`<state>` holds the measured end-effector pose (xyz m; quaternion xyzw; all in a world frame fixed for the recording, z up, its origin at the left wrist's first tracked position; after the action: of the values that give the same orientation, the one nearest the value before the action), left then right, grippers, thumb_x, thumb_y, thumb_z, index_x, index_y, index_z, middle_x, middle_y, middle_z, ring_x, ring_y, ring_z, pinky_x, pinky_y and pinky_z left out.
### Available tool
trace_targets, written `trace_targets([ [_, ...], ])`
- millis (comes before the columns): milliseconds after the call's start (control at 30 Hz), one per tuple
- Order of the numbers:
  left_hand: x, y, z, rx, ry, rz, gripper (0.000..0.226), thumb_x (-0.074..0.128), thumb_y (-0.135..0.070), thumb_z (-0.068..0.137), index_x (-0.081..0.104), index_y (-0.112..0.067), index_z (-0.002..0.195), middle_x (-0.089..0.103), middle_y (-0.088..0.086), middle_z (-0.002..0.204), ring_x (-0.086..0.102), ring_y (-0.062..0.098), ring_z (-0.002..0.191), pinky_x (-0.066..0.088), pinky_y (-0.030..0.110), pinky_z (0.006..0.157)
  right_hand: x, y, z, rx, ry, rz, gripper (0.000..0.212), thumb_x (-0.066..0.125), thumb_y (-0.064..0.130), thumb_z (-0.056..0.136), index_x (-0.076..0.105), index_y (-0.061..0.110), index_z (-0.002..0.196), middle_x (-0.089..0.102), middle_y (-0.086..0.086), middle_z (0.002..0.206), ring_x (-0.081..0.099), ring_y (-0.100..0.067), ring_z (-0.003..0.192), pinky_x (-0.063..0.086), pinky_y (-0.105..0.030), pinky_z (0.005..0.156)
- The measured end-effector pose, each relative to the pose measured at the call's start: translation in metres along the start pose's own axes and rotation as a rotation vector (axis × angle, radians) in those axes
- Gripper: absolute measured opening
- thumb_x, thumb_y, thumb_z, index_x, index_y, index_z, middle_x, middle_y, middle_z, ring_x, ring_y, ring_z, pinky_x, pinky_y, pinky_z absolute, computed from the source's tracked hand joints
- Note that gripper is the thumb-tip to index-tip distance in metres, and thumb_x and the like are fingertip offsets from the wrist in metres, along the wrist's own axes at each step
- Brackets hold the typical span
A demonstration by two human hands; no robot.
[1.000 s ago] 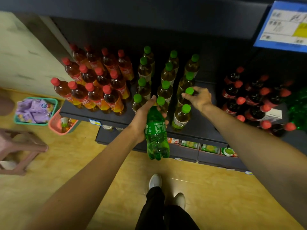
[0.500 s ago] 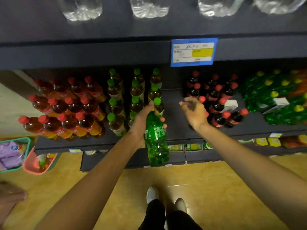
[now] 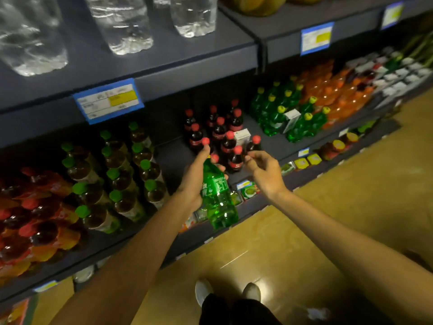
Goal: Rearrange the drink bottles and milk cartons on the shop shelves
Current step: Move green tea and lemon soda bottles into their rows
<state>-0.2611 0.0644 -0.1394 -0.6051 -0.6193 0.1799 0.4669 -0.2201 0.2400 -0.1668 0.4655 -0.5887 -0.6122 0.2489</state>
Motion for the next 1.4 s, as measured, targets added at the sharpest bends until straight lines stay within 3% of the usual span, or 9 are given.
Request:
trace_targets([
  [67, 0.023, 0.008, 0.005, 0.026, -0.004, 0.05, 0.037, 0.061, -0.048, 0.091, 0.056, -0.014, 0.077, 0.064, 0.007, 0.066, 0.062, 0.024, 0.062, 0.054, 0.033, 0.067, -0.02, -0.009, -0.007, 0.016, 0.0, 0.019, 0.014, 0.063, 0.054, 0.08, 0.065, 0.043, 0.089, 0.066, 0.005, 0.082, 0.063, -0.022, 0.081, 0.056, -0.047, 0.079],
  [267, 0.098, 0.037, 0.009, -0.001, 0.015, 0.138, 0.039, 0.059, -0.052, 0.092, 0.059, -0.014, 0.087, 0.068, 0.009, 0.072, 0.065, 0.03, 0.07, 0.055, 0.035, 0.065, -0.085, -0.023, -0.023, 0.051, -0.041, 0.069, 0.002, 0.064, 0.039, 0.091, 0.063, 0.039, 0.089, 0.066, 0.001, 0.085, 0.068, -0.029, 0.086, 0.055, -0.059, 0.079],
  [567, 0.195, 0.085, 0.02, 0.01, -0.015, 0.23, 0.041, 0.055, -0.048, 0.096, 0.057, -0.008, 0.089, 0.068, 0.008, 0.067, 0.062, 0.021, 0.054, 0.05, 0.024, 0.047, -0.176, -0.058, -0.027, 0.048, -0.066, 0.074, 0.009, 0.061, 0.026, 0.097, 0.062, 0.02, 0.103, 0.065, 0.004, 0.081, 0.064, -0.006, 0.067, 0.055, -0.037, 0.068],
  [767, 0.225, 0.107, 0.06, -0.064, -0.018, 0.239, 0.044, 0.053, -0.054, 0.095, 0.053, -0.012, 0.08, 0.068, 0.009, 0.069, 0.061, 0.019, 0.052, 0.051, 0.028, 0.054, -0.219, -0.073, 0.009, 0.131, -0.092, 0.092, 0.005, 0.062, 0.035, 0.094, 0.062, 0.035, 0.089, 0.064, 0.004, 0.078, 0.062, -0.02, 0.073, 0.057, -0.052, 0.074],
  [900, 0.243, 0.111, 0.105, -0.117, -0.026, 0.245, 0.046, 0.047, -0.058, 0.095, 0.056, -0.014, 0.088, 0.064, 0.008, 0.082, 0.063, 0.021, 0.069, 0.051, 0.032, 0.063, -0.239, -0.073, 0.054, 0.181, -0.09, 0.158, 0.009, 0.06, 0.032, 0.096, 0.064, 0.03, 0.088, 0.064, -0.005, 0.078, 0.061, -0.024, 0.066, 0.053, -0.045, 0.064],
  [1033, 0.258, 0.112, 0.158, -0.14, -0.088, 0.267, 0.058, 0.047, -0.057, 0.096, 0.055, -0.009, 0.127, 0.062, 0.012, 0.118, 0.064, 0.03, 0.104, 0.058, 0.04, 0.073, -0.255, -0.074, 0.11, 0.208, -0.071, 0.159, 0.011, 0.051, 0.016, 0.102, 0.057, 0.007, 0.103, 0.06, -0.009, 0.079, 0.057, -0.02, 0.059, 0.049, -0.025, 0.047],
  [1100, 0.262, 0.116, 0.185, -0.16, -0.122, 0.26, 0.06, 0.05, -0.062, 0.091, 0.057, -0.015, 0.127, 0.062, 0.013, 0.128, 0.063, 0.033, 0.111, 0.055, 0.053, 0.089, -0.261, -0.078, 0.136, 0.237, -0.058, 0.171, 0.01, 0.049, 0.014, 0.103, 0.055, 0.007, 0.102, 0.058, -0.01, 0.079, 0.053, -0.02, 0.057, 0.047, -0.023, 0.044],
  [1233, 0.262, 0.117, 0.227, -0.119, -0.244, 0.337, 0.08, 0.049, -0.076, 0.065, 0.056, -0.016, 0.117, 0.064, 0.014, 0.121, 0.063, 0.034, 0.107, 0.051, 0.056, 0.094, -0.28, -0.083, 0.179, 0.265, -0.035, 0.178, 0.008, 0.048, 0.012, 0.103, 0.055, 0.008, 0.1, 0.059, -0.012, 0.082, 0.056, -0.013, 0.051, 0.05, -0.023, 0.044],
  [1400, 0.281, 0.089, 0.229, -0.032, -0.381, 0.457, 0.026, 0.049, -0.039, 0.096, 0.052, -0.014, 0.104, 0.055, 0.011, 0.103, 0.056, 0.03, 0.098, 0.047, 0.034, 0.09, -0.301, -0.081, 0.217, 0.29, 0.013, 0.176, 0.013, 0.044, 0.01, 0.104, 0.055, 0.011, 0.099, 0.061, -0.009, 0.081, 0.059, -0.015, 0.062, 0.052, -0.022, 0.046],
])
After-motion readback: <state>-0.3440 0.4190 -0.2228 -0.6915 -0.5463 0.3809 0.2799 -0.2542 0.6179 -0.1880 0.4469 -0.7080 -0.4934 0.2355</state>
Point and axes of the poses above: each hand's wrist, its own z-axis towards the middle knuckle, its own x-axis out of the palm, y = z × x, the point moved 4 cm from there along z, towards the middle knuckle
